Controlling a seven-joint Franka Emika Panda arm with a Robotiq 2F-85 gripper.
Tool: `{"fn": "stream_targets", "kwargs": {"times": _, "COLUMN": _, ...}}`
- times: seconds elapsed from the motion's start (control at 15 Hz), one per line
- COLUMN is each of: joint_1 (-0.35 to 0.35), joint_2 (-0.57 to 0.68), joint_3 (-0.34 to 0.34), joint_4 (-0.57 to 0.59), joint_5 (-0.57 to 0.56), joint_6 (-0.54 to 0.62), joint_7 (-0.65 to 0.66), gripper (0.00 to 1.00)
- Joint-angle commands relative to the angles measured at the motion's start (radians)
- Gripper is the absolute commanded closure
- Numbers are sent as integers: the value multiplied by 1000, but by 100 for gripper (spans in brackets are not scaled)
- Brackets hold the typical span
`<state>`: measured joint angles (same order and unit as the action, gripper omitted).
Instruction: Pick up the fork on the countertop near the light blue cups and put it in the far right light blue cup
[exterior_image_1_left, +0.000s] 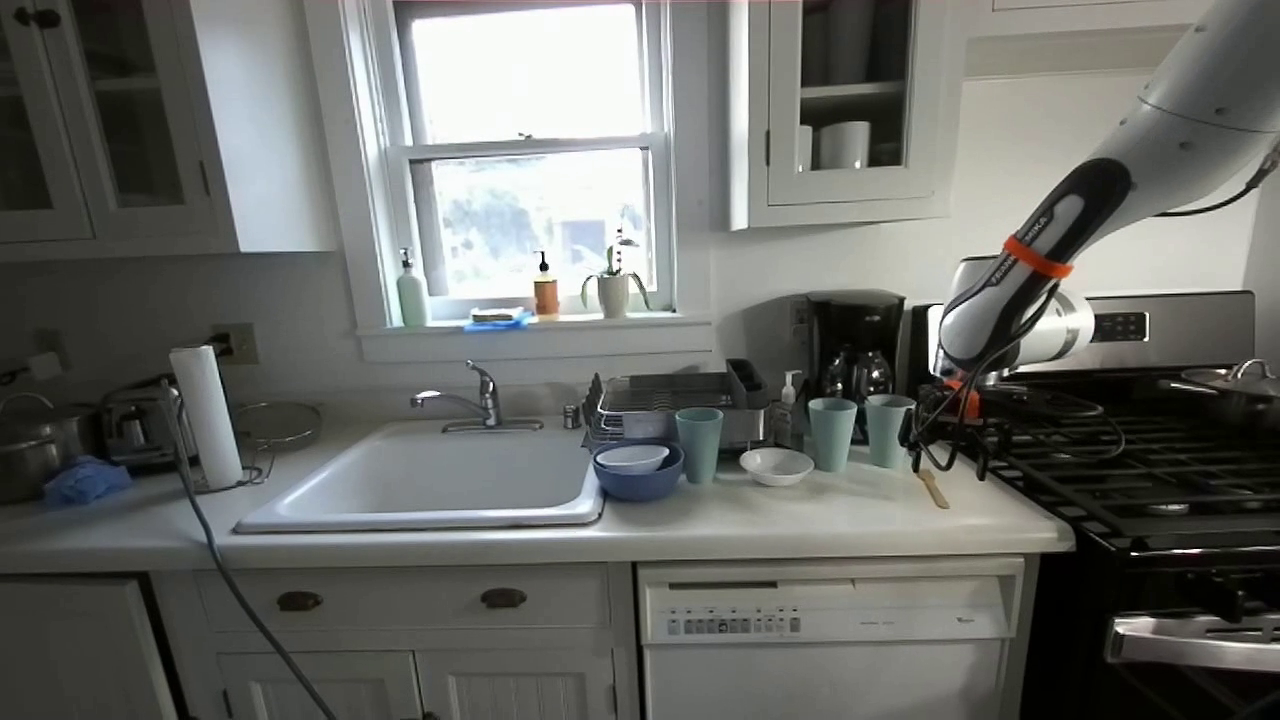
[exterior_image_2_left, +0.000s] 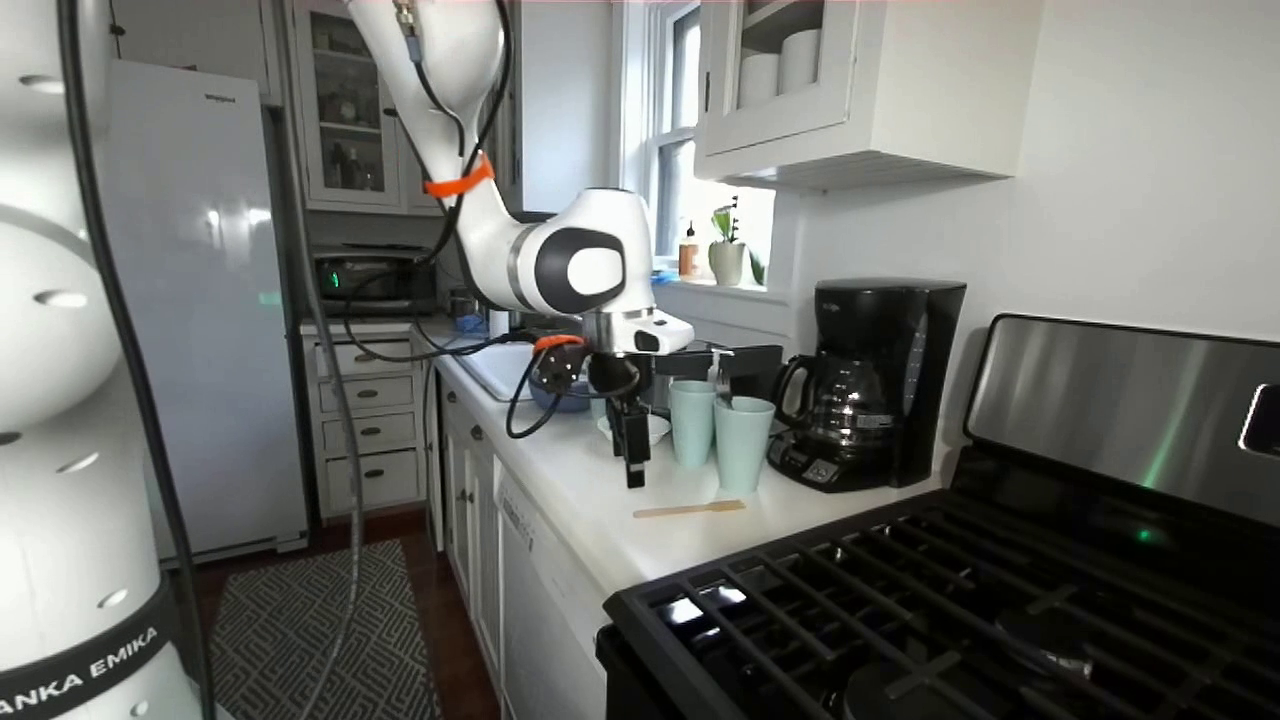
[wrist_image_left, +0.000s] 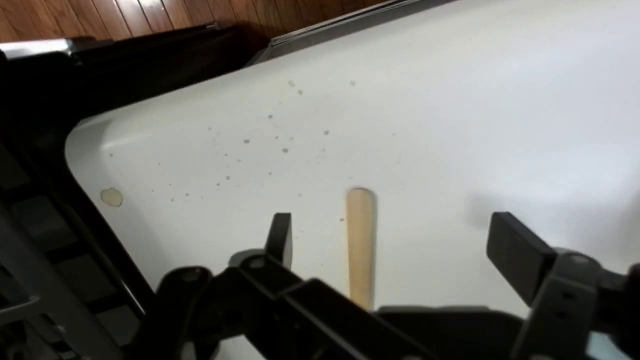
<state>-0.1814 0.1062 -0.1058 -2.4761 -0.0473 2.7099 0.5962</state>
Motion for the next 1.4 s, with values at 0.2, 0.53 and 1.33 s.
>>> {"fn": "stream_targets", "kwargs": {"times": 0.2, "joint_1": -15, "joint_2": 111, "joint_3": -29, "joint_4": 93, "joint_5": 210, "joint_6": 22, "joint_7": -263, "gripper": 0}}
{"fn": "stream_targets", "kwargs": {"times": 0.53, "joint_1": -4, "joint_2": 141, "joint_3": -43, "joint_4": 140, "joint_5": 258, "joint_6": -17, "joint_7": -303, "gripper": 0}}
{"fn": "stream_targets", "kwargs": {"times": 1.33, "joint_1": 21, "joint_2": 233, "joint_3": -75, "joint_4": 209, "joint_5": 233, "joint_6": -2, "joint_7": -250, "gripper": 30}}
